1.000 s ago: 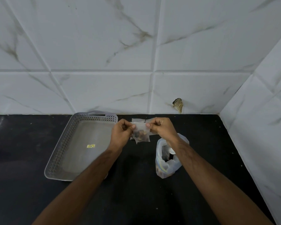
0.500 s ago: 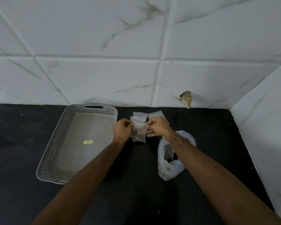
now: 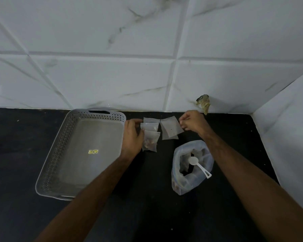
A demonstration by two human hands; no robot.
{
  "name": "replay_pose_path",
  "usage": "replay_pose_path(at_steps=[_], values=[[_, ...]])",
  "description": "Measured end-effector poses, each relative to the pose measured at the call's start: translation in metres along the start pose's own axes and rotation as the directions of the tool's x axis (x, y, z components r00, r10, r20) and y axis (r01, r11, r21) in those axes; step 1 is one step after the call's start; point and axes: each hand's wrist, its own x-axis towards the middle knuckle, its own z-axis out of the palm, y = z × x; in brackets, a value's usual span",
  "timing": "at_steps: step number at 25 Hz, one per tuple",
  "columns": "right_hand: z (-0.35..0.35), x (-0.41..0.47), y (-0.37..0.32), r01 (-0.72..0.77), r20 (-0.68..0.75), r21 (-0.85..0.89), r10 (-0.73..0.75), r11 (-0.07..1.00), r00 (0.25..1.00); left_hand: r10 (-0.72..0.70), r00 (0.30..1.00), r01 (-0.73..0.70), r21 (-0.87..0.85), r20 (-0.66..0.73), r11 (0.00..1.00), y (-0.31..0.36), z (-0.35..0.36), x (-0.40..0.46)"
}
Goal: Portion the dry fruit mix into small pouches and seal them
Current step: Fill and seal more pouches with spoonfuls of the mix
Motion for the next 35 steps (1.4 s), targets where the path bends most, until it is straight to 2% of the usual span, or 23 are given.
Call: replay_pose_path(at_steps=[1,3,6,9,13,15,18,20,23,25,27,29,32,35], values=[[-0.005,0.004,0.006,-0.001,-0.032,-0.093,-0.002,0.996,0.999,0.075,0.997,-0.075,0.013,0.011,0.997,0.000,0.001,-0.004],[-0.004,0.010,0.018,-0.031,-0.011,-0.266,0.029,0.963,1.000,0.161,0.984,-0.161,-0.018,0.078,0.987,0.004,0.007,-0.014],[0.012,0.020,0.028,-0.142,0.024,-0.347,0.160,0.927,0.987,0.185,0.953,-0.175,-0.061,0.242,0.983,0.016,0.016,-0.025],[0.023,0.029,0.032,-0.244,0.006,-0.243,0.253,0.939,0.968,0.125,0.934,-0.108,-0.071,0.335,0.992,0.014,0.019,-0.029],[0.020,0.032,0.032,-0.286,0.002,-0.085,0.287,0.955,0.958,0.097,0.941,-0.066,-0.106,0.325,0.992,0.014,0.019,-0.031],[0.006,0.022,0.027,-0.251,0.000,-0.015,0.251,0.968,0.968,0.084,0.941,-0.045,-0.124,0.327,0.991,0.017,0.017,-0.032],[-0.024,-0.020,0.017,-0.135,-0.105,0.111,0.147,0.984,0.983,0.084,0.945,-0.022,-0.195,0.315,0.980,0.029,0.013,-0.037],[-0.036,-0.070,0.013,-0.046,-0.147,0.249,0.085,0.967,0.986,0.050,0.946,0.048,-0.288,0.321,0.956,0.041,0.010,-0.043],[-0.028,-0.149,0.016,0.015,-0.079,0.483,0.027,0.875,0.997,-0.032,0.915,0.213,-0.417,0.401,0.884,0.062,0.009,-0.059],[-0.009,-0.184,0.023,0.050,-0.027,0.564,-0.042,0.824,0.999,-0.028,0.902,0.275,-0.522,0.432,0.807,0.072,0.009,-0.074],[0.009,-0.204,0.030,0.033,0.026,0.596,-0.061,0.803,0.998,0.002,0.916,0.263,-0.603,0.402,0.753,0.076,0.006,-0.090],[0.019,-0.219,0.036,0.000,0.095,0.584,-0.068,0.812,0.993,0.041,0.928,0.217,-0.628,0.369,0.747,0.075,0.000,-0.106],[0.015,-0.229,0.040,-0.034,0.185,0.570,-0.088,0.821,0.979,0.094,0.926,0.122,-0.526,0.365,0.842,0.067,-0.012,-0.125],[0.003,-0.236,0.034,-0.034,0.138,0.618,-0.066,0.785,0.988,0.182,0.870,0.026,-0.411,0.458,0.911,0.063,-0.024,-0.139]])
